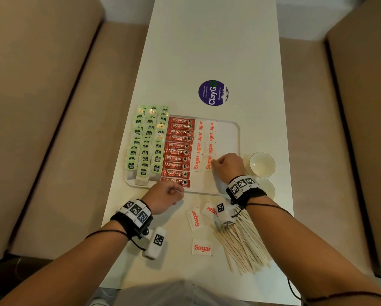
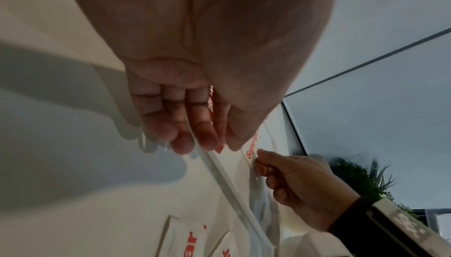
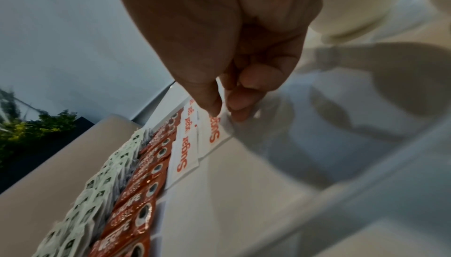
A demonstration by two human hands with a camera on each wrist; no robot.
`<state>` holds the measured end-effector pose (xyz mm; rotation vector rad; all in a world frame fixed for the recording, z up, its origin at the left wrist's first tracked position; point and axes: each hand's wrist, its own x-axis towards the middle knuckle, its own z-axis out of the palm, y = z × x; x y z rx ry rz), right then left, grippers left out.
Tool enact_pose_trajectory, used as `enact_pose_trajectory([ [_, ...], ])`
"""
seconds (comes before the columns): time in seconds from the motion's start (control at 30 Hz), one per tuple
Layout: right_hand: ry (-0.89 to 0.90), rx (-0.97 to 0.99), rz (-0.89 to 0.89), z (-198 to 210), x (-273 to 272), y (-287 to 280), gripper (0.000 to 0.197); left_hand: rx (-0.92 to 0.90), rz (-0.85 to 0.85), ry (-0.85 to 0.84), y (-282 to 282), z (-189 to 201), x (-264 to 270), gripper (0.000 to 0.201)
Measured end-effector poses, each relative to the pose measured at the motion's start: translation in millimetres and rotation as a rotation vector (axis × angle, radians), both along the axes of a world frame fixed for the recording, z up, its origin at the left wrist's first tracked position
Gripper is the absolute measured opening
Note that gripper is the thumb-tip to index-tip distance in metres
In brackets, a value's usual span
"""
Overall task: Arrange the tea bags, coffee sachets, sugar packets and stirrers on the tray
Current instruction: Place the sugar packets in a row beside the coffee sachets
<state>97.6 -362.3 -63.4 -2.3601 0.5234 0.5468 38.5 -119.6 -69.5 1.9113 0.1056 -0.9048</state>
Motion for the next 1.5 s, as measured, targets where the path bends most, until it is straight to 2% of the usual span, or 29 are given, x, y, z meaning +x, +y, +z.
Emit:
enact_pose_trajectory([
  [0.07,-0.019,0.000,0.014,5,-5,0,0.041,0.014,-0.021,0.000,-2,-2,-3,0.005],
  [0.23,-0.067,0.036,0.118,25,-36,-2,0.018,0.078,-0.082,-0.030,-11,-3,-9,0.010],
  [0.37,-0.020,0.000,0.223,24,-70,-5,0.029,0.157,-0.200,-0.064,-19,-3,-15,0.020],
  [0.53,0.077,-0.046,0.382,21,-106,-3,0.031,0.305,-0.338,-0.154,-31,-1,-24,0.034],
  [0.8,0.100,-0.224,0.479,11,-123,2,0.043,0.503,-0.486,-0.266,-46,7,-37,0.058],
  [0.9,0.109,-0.256,0.456,9,-125,4,0.045,0.541,-0.515,-0.304,-49,9,-43,0.059],
  [1.07,0.106,-0.253,0.475,11,-127,4,0.034,0.571,-0.520,-0.304,-52,6,-45,0.052],
  [1.17,0.114,-0.237,0.451,12,-131,3,0.023,0.565,-0.521,-0.270,-51,7,-43,0.045],
  [1.3,0.089,-0.173,0.380,15,-136,3,0.012,0.455,-0.439,-0.162,-44,13,-39,0.011],
  [1.43,0.012,0.002,0.279,23,-138,-1,0.023,0.262,-0.319,-0.035,-33,21,-36,0.015],
  [1.5,-0.037,0.068,0.288,29,-139,2,0.021,0.179,-0.252,-0.004,-30,28,-35,0.019],
])
